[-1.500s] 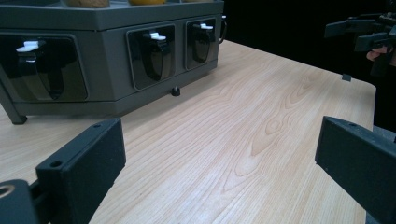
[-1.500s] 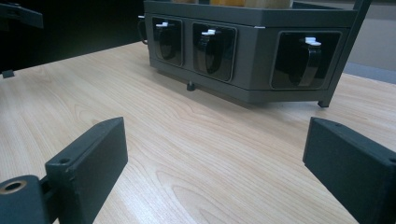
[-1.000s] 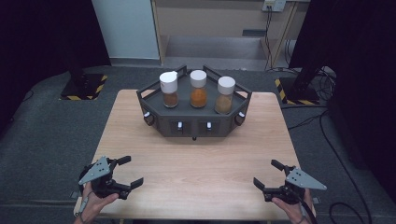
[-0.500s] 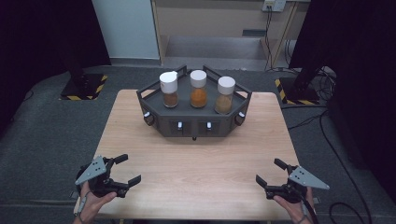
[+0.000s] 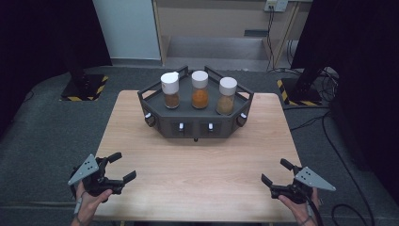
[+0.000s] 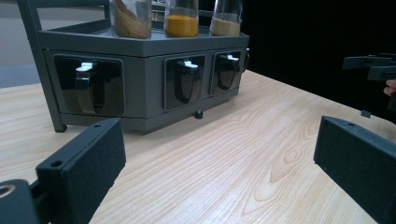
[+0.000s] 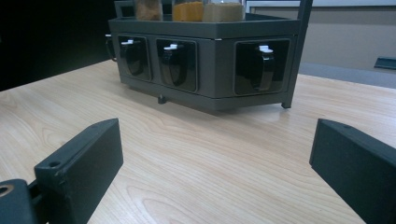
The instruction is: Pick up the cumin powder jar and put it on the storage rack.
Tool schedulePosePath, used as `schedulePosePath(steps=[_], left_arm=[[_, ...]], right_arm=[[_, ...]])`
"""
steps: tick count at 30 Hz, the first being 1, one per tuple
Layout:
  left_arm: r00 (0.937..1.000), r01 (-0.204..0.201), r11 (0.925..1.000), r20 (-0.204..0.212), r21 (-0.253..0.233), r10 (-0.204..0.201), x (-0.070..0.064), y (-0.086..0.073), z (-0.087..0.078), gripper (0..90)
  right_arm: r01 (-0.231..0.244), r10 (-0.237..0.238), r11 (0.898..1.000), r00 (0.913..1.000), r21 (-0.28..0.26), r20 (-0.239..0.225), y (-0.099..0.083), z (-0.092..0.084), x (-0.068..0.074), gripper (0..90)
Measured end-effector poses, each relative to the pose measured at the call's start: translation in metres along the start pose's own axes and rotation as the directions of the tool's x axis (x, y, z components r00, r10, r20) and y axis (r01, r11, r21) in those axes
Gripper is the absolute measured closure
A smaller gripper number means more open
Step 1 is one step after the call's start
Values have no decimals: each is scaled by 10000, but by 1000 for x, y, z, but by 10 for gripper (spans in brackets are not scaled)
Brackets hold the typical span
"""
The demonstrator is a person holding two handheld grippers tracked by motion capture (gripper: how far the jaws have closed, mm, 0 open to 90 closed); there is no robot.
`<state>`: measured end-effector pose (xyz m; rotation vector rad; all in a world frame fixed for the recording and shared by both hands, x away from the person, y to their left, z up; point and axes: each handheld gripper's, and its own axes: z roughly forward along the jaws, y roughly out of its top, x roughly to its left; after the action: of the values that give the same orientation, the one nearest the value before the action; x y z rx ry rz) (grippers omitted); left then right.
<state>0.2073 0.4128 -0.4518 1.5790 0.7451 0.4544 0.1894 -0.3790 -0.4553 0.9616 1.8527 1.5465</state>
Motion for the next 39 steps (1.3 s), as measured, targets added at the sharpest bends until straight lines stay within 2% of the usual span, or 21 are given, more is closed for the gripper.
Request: schedulePosePath(steps=[12, 39], left_arm=[[10000, -27, 10000, 16, 63, 27, 2, 1, 3, 14], [9997, -241, 9993, 62, 276, 240, 2, 4, 11, 17]], right_arm=[[264, -263, 9996, 9995, 73, -158, 2, 6, -7, 43], [285, -282, 9996, 9990, 89, -352, 2, 8, -11, 44]])
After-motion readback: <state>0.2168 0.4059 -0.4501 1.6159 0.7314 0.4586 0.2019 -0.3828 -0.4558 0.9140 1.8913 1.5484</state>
